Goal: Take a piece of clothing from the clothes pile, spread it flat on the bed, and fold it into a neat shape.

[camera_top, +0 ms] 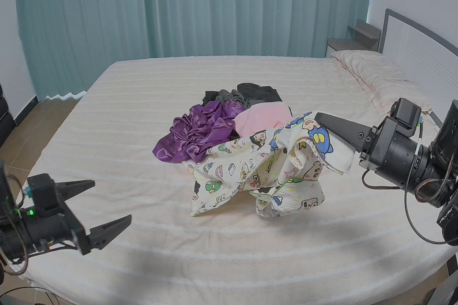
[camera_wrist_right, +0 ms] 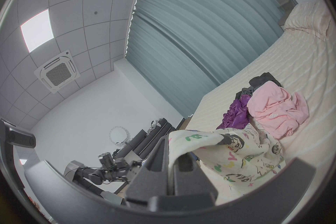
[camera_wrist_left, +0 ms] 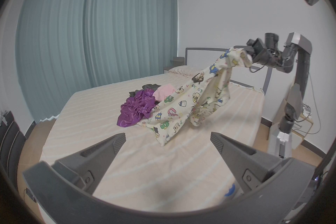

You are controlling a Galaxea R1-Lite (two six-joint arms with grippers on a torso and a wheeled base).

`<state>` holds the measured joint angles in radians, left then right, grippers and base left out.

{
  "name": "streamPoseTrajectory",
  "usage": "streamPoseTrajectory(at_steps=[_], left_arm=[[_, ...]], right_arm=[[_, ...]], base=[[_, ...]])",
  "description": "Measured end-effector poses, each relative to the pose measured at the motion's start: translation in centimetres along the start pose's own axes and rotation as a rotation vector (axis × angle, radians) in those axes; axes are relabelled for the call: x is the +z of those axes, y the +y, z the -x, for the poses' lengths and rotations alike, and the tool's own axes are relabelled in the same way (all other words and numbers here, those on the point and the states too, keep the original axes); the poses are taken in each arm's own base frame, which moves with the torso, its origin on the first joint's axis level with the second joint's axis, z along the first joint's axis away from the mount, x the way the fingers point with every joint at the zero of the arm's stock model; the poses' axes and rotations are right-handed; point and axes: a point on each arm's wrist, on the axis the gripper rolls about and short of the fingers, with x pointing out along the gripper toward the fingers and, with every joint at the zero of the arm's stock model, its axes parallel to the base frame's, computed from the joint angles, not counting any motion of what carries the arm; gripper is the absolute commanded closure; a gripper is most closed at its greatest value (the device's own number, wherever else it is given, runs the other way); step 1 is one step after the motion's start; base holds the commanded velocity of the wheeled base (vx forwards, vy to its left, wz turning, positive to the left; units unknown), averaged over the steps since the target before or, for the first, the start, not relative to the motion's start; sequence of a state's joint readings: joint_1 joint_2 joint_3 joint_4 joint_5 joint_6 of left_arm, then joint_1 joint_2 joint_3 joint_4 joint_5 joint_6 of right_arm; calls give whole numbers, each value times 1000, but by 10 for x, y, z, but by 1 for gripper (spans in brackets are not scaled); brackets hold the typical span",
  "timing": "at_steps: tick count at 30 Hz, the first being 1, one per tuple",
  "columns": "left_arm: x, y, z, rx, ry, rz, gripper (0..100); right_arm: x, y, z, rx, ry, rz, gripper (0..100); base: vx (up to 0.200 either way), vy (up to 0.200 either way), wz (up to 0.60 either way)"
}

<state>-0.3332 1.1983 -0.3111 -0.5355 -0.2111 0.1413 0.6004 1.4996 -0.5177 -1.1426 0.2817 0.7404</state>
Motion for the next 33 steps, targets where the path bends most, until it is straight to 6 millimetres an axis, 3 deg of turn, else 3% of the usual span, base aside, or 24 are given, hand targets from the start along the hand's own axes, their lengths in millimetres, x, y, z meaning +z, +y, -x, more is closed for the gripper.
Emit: streamPoseTrajectory(at_steps=[1,3,7,17,24,33], left_arm=[[0,0,-19,-3,8,-1,0],[-1,-1,-30,-5,15,0,0],[-7,-8,-72,-14,37,-1,0],[-43,-40,-172,1,37,20,0],[-67,-56,-222,47,34,43,0],[-82,-49,-265,194,-32,77,0]], right_arm=[[2,2,0,7,-3,2,100],[2,2,-1,11,-4,3,100],[6,5,-2,25,-10,7,100],[12,11,-6,51,-21,14,100],[15,13,-8,63,-27,17,100],[16,13,-8,65,-30,18,100]], base=[[0,0,0],[0,0,0],[0,0,0],[0,0,0],[0,0,0],[0,0,0]])
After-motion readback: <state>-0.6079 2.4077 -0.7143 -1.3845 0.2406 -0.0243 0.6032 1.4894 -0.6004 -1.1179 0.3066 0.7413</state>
